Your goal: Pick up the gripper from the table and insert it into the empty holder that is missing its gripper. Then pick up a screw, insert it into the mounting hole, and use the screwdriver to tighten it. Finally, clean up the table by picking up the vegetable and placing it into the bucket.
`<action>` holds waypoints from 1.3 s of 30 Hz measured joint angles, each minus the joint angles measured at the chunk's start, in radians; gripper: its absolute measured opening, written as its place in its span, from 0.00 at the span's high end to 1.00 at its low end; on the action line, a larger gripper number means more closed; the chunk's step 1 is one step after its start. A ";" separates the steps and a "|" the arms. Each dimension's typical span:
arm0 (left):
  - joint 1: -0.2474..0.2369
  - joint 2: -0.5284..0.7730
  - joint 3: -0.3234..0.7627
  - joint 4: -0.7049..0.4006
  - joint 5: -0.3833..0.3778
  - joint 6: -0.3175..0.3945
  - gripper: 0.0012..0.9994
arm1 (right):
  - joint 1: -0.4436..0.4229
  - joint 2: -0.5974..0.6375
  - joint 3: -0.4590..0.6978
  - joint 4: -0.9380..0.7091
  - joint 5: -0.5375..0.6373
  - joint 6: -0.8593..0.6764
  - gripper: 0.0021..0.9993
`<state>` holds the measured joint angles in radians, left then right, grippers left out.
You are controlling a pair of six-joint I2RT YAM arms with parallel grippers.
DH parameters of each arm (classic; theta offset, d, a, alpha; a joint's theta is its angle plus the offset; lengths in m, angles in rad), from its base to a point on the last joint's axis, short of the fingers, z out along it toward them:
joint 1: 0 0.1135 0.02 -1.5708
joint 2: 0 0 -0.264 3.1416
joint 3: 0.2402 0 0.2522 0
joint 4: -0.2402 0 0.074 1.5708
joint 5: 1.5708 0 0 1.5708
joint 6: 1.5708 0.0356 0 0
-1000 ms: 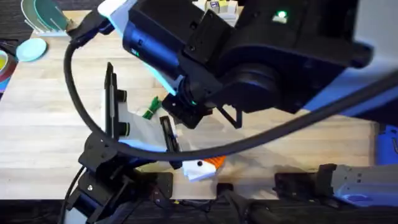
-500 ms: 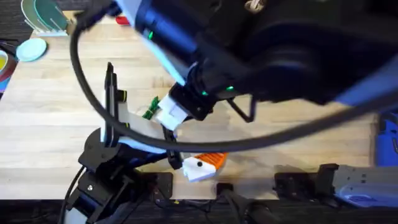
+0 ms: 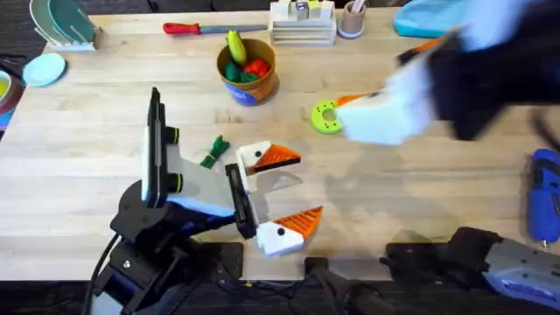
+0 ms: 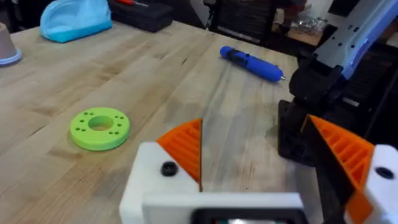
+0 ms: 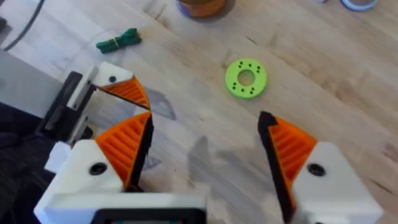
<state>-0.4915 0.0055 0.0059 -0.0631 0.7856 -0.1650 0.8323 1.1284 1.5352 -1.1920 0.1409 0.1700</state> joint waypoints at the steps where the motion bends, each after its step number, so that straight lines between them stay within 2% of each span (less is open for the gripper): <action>1: 0.000 0.000 0.000 0.000 0.000 0.000 0.01 | -0.026 -0.042 -0.014 0.002 -0.017 0.002 0.01; 6: 0.000 0.000 0.000 0.000 0.000 0.000 0.01 | -0.108 -0.252 -0.167 0.002 -0.107 0.002 0.01; 12: 0.000 0.000 0.000 0.000 0.000 0.000 0.01 | -0.143 -0.455 -0.355 0.008 -0.279 0.002 0.01; 17: 0.000 0.000 0.000 0.000 -0.001 0.000 0.01 | -0.143 -0.530 -0.465 -0.005 -0.415 -0.023 0.01; 22: 0.000 0.000 0.000 0.000 -0.003 0.000 0.01 | -0.143 -0.553 -0.530 -0.022 -0.470 -0.103 0.01; 23: 0.000 0.000 0.000 0.000 -0.004 0.002 0.08 | -0.143 -0.553 -0.533 -0.020 -0.475 -0.118 0.01; 27: 0.000 0.000 0.000 0.000 -0.004 0.001 0.71 | -0.143 -0.553 -0.534 -0.017 -0.480 -0.160 0.01; 29: 0.000 0.000 0.000 0.000 -0.004 0.007 0.97 | -0.143 -0.553 -0.534 -0.015 -0.481 -0.173 0.01; 37: 0.000 0.000 0.000 0.000 -0.004 0.007 0.99 | -0.143 -0.553 -0.535 0.052 -0.478 -0.186 0.01; 39: 0.000 0.000 0.000 0.000 -0.004 0.007 0.99 | -0.143 -0.553 -0.535 0.065 -0.433 -0.177 0.01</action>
<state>-0.4915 0.0055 0.0059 -0.0631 0.7818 -0.1581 0.6895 0.5755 1.0004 -1.1275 -0.2919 -0.0070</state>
